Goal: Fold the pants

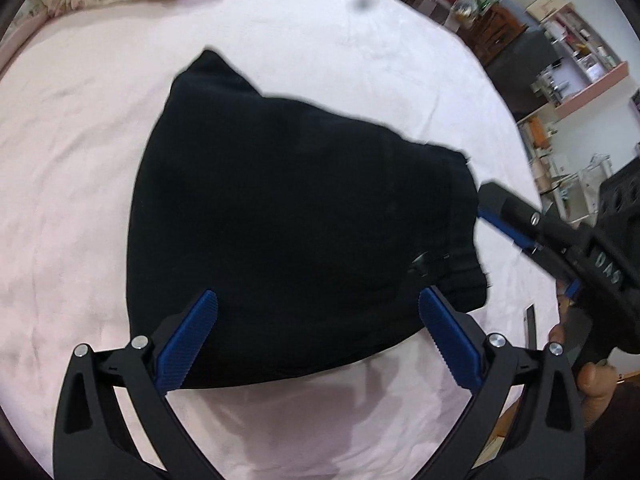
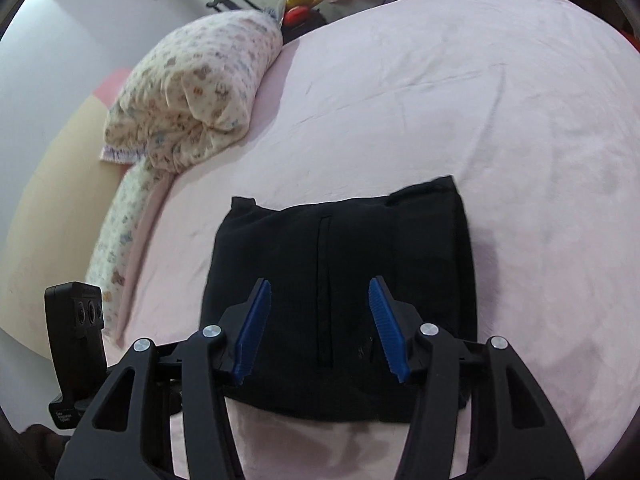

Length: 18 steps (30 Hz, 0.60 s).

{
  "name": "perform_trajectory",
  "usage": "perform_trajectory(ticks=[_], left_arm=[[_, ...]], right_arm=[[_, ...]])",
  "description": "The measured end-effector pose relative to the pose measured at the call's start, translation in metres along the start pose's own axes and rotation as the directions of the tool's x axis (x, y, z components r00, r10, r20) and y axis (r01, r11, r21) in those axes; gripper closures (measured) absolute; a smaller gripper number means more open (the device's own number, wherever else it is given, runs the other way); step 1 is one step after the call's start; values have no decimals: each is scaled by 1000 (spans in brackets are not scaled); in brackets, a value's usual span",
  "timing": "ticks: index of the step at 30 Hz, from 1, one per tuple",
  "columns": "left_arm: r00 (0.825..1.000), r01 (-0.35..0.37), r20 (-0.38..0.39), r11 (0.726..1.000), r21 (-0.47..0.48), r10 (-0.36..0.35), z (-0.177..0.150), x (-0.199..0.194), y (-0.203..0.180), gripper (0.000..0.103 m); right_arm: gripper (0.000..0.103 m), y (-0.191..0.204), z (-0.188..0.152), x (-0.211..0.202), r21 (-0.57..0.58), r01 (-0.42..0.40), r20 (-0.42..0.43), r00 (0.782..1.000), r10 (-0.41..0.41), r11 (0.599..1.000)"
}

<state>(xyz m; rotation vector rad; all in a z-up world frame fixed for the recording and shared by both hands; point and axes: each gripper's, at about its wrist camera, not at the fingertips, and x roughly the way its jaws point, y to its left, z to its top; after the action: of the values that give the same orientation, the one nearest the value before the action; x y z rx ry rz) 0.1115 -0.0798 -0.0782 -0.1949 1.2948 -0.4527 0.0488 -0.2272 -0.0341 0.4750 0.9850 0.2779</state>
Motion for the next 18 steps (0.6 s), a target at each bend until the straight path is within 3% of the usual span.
perform_trajectory(ticks=[2,4,7,8,10,14,16,18], left_arm=[[999,-5,-36,1000,-11,5,-4,6,13,2],[997,-26,-77,1000,-4,26,-11,18,17,2],[992,-55,-112,998,36,59,-15,28,14,2],[991,-56,-123,998,42,61,-18,31,16,2],[988,-59,-142,997,50,66,-16,34,14,2],[987,-48,-153,998,37,53,-14,31,13,2],[989,-66,-125,996,58,72,-9,20,7,2],[989,-128,-62,985,120,136,-3,6,2,2]], right_arm=[[48,-1,3,10,-17,36,-18,999,-36,999],[48,-10,4,28,-29,127,-67,989,-129,991],[64,-40,-2,67,11,230,-211,952,-223,973],[69,-46,-2,70,36,226,-215,953,-213,973],[69,-54,0,71,96,205,-220,959,-180,974],[68,-49,3,63,89,209,-227,956,-184,974],[66,-44,8,48,104,190,-194,967,-168,976],[59,-40,12,29,112,154,-117,983,-141,982]])
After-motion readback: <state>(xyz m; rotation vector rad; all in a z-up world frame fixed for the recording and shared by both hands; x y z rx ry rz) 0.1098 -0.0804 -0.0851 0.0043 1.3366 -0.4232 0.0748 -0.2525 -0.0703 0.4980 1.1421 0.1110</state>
